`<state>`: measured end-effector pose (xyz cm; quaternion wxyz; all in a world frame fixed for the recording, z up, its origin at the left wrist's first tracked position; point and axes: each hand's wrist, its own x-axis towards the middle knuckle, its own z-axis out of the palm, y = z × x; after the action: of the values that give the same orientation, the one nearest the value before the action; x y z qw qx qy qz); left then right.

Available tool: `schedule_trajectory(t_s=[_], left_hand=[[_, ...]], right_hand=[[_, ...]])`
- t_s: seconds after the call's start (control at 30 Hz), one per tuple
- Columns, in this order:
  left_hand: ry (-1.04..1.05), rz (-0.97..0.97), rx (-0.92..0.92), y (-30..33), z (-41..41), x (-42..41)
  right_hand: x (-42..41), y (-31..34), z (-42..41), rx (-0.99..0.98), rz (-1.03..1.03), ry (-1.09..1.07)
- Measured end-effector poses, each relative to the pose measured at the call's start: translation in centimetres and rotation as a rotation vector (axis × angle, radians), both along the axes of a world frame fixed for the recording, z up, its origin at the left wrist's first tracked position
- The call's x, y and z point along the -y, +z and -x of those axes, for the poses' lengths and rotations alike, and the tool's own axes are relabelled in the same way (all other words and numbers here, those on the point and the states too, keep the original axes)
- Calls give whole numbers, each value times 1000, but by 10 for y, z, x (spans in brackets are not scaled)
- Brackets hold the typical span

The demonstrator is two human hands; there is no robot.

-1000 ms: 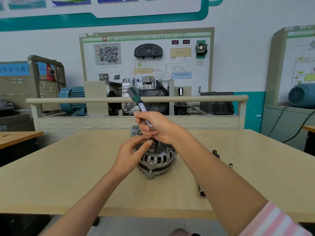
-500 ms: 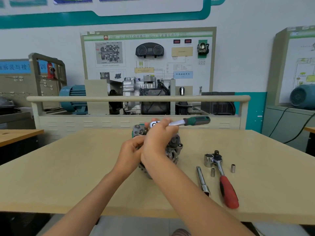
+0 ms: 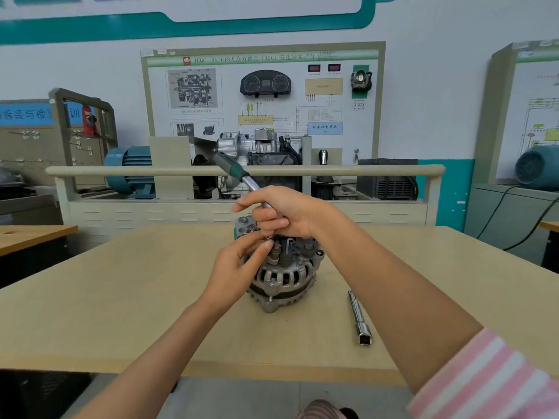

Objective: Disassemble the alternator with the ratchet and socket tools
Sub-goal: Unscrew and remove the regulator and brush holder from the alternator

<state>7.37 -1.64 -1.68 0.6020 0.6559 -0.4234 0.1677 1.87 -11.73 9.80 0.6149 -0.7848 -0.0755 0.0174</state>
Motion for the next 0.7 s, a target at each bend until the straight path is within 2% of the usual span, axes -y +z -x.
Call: schedule_trajectory(t_s=[0.1,0.17,0.27,0.33,0.4,0.47,0.6,0.63,0.7], left_hand=[[38,-32,20,0,-1,1],[63,-45,48,0,-2,1],[96,-76,102,-1,-2,1],[110,-89,97,-1,-3,1],[92,-72,71,-1,-3,1],[77,-52,39,-2,-2,1],[80,-55,47,-3,-1,1],[76,-66,57,-3,-1,1],[81,-69,72,-3,-3,0]], right_hand=[[3,-9,-1,102,-125,-35],[-5,-22,-1,255,-357,-252],[-26,-43,-3,437,-753,-706],[-35,-45,-5,456,-900,-817],[-32,-41,-6,402,-850,-806],[-21,-36,-7,341,-691,-690],[3,-16,0,154,-209,-90],[5,-12,2,126,-127,10],[5,-10,4,111,-82,49]])
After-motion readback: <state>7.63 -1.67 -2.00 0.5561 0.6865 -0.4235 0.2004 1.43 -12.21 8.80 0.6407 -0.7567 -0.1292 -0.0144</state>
